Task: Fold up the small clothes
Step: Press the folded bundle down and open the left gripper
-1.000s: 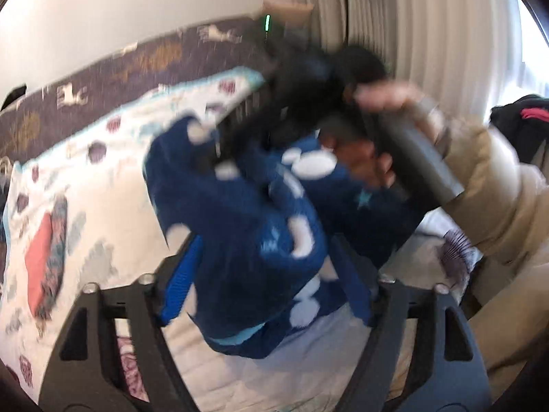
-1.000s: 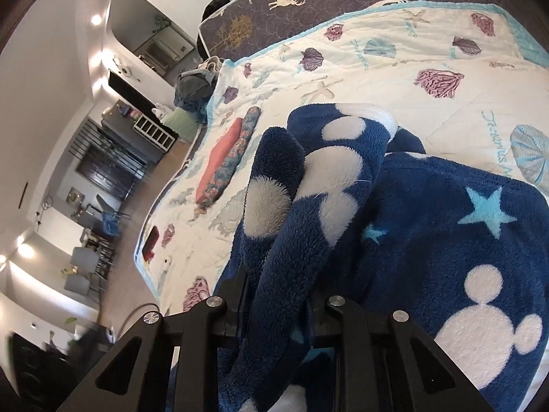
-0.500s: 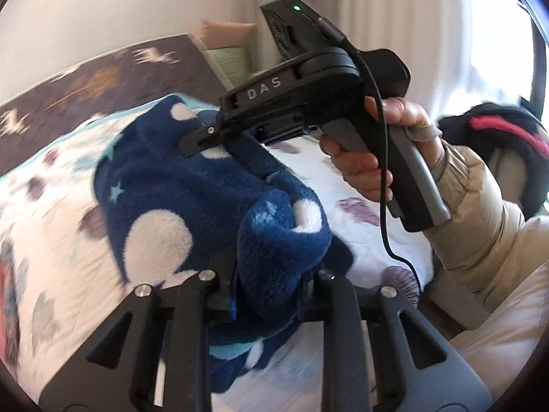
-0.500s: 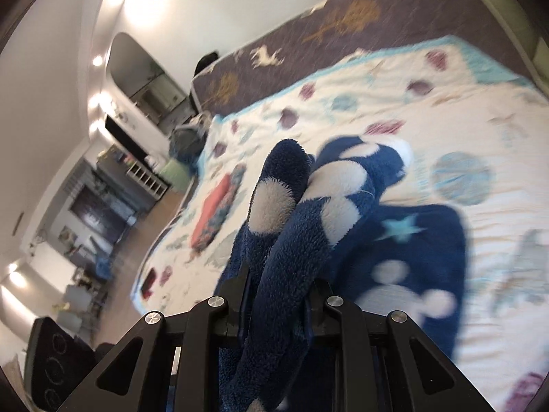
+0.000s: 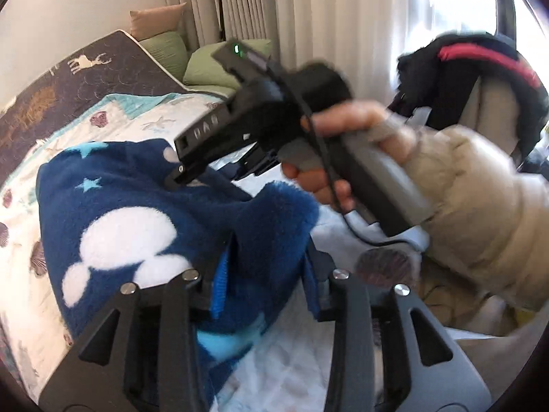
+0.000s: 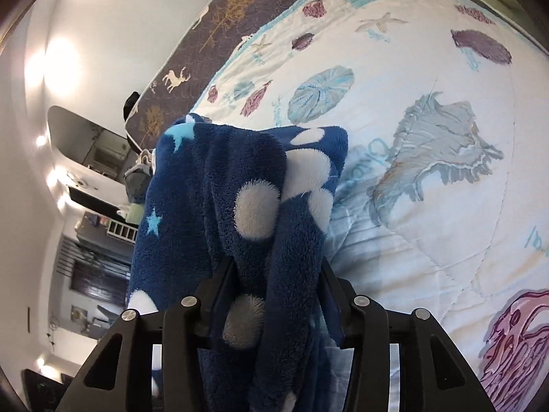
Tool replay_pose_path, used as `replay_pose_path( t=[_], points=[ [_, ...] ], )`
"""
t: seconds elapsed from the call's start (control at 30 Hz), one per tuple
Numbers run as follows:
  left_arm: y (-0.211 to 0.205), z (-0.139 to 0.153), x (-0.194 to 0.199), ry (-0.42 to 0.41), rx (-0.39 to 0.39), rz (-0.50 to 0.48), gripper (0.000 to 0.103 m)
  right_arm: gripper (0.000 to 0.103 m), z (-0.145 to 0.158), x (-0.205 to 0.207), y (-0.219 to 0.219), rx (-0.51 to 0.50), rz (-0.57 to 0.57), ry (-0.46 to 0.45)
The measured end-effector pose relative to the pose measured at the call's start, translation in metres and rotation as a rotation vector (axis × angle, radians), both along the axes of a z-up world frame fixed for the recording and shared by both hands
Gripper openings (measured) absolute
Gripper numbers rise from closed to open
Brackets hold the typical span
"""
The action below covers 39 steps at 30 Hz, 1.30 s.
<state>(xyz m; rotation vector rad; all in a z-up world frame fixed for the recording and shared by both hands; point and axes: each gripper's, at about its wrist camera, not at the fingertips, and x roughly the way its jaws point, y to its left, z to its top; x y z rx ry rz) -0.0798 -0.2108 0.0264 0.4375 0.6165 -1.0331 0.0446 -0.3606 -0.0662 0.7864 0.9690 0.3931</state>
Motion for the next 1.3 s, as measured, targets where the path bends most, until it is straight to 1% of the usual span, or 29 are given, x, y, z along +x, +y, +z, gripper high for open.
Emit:
replay_pose_path(
  t=[0.07,0.1,0.13,0.2,0.23,0.27,0.33,0.4,0.47,0.57,0.63,0.67,0.7,0.77,0.8,0.87,0.9,0.93,0.97,1.0,1.03,1.07,1.1,1.13,1.17,1.2,1.23,1.3],
  points=[
    [0.019,0.016,0.011,0.046,-0.08,0.018,0.038,0.05,0.002,0.0,0.001,-0.039,0.002,-0.007],
    [0.027,0.025,0.016,0.054,-0.121,0.044,0.038,0.051,0.003,0.001,0.002,-0.052,0.002,-0.007],
    [0.033,0.03,0.021,0.047,-0.142,0.08,0.039,0.052,0.003,0.002,0.002,-0.056,0.002,-0.008],
    [0.054,0.033,0.032,0.016,-0.149,0.196,0.04,0.053,0.004,0.004,0.003,-0.06,0.002,-0.011],
    [0.063,0.032,0.039,0.034,-0.148,0.238,0.04,0.053,0.004,0.002,0.003,-0.066,0.0,-0.015],
    [0.073,0.028,0.05,0.079,-0.155,0.281,0.04,0.053,0.005,0.0,0.003,-0.069,-0.003,-0.02],
    [0.083,0.015,0.062,0.133,-0.156,0.327,0.04,0.053,0.005,-0.004,0.002,-0.066,-0.006,-0.024],
    [0.083,0.004,0.069,0.153,-0.155,0.341,0.04,0.053,0.005,-0.008,-0.001,-0.057,-0.012,-0.026],
    [0.079,-0.001,0.066,0.135,-0.143,0.348,0.04,0.053,0.011,-0.016,-0.006,-0.076,-0.043,-0.026],
    [0.067,0.0,0.057,0.075,-0.107,0.337,0.044,0.053,0.034,-0.041,-0.015,-0.183,-0.113,-0.071],
    [0.064,-0.002,0.055,0.068,-0.093,0.33,0.046,0.053,0.05,-0.063,-0.017,-0.246,-0.139,-0.111],
    [0.063,-0.004,0.055,0.072,-0.09,0.328,0.046,0.053,0.057,-0.074,-0.017,-0.25,-0.139,-0.134],
    [0.063,-0.006,0.061,0.078,-0.09,0.325,0.047,0.053,0.063,-0.083,-0.016,-0.242,-0.13,-0.156],
    [0.064,-0.006,0.063,0.084,-0.091,0.322,0.048,0.053,0.081,-0.107,-0.006,-0.199,-0.077,-0.234],
    [0.065,-0.006,0.062,0.084,-0.089,0.32,0.048,0.051,0.09,-0.121,0.005,-0.168,-0.021,-0.291],
    [0.065,-0.006,0.065,0.084,-0.084,0.319,0.049,0.046,0.099,-0.135,0.026,-0.139,0.058,-0.35],
    [0.065,-0.006,0.068,0.086,-0.082,0.32,0.05,0.041,0.098,-0.14,0.039,-0.16,0.094,-0.345],
    [0.066,-0.006,0.069,0.09,-0.081,0.321,0.05,0.04,0.093,-0.139,0.048,-0.199,0.104,-0.311],
    [0.066,-0.007,0.069,0.099,-0.081,0.322,0.051,0.04,0.083,-0.136,0.055,-0.24,0.111,-0.259],
    [0.067,-0.009,0.071,0.123,-0.082,0.315,0.053,0.035,0.07,-0.132,0.06,-0.262,0.113,-0.21],
    [0.067,-0.011,0.072,0.156,-0.084,0.293,0.057,0.021,0.048,-0.126,0.061,-0.277,0.109,-0.134],
    [0.067,-0.013,0.074,0.195,-0.085,0.26,0.058,0.014,0.025,-0.12,0.06,-0.28,0.097,-0.063],
    [0.068,-0.015,0.074,0.205,-0.089,0.239,0.06,0.012,0.007,-0.118,0.059,-0.253,0.083,-0.032],
    [0.068,-0.016,0.071,0.187,-0.086,0.234,0.061,0.012,-0.004,-0.118,0.056,-0.186,0.07,-0.031],
    [0.068,-0.016,0.069,0.168,-0.076,0.232,0.061,0.012,-0.004,-0.12,0.054,-0.166,0.054,-0.04],
    [0.068,-0.016,0.066,0.144,-0.067,0.227,0.061,0.012,-0.001,-0.121,0.054,-0.168,0.044,-0.048],
    [0.069,-0.016,0.065,0.139,-0.068,0.228,0.061,0.012,0.002,-0.121,0.056,-0.182,0.038,-0.054],
    [0.076,-0.01,0.064,0.163,-0.096,0.246,0.061,0.012,0.006,-0.121,0.062,-0.222,0.041,-0.06]
  ],
)
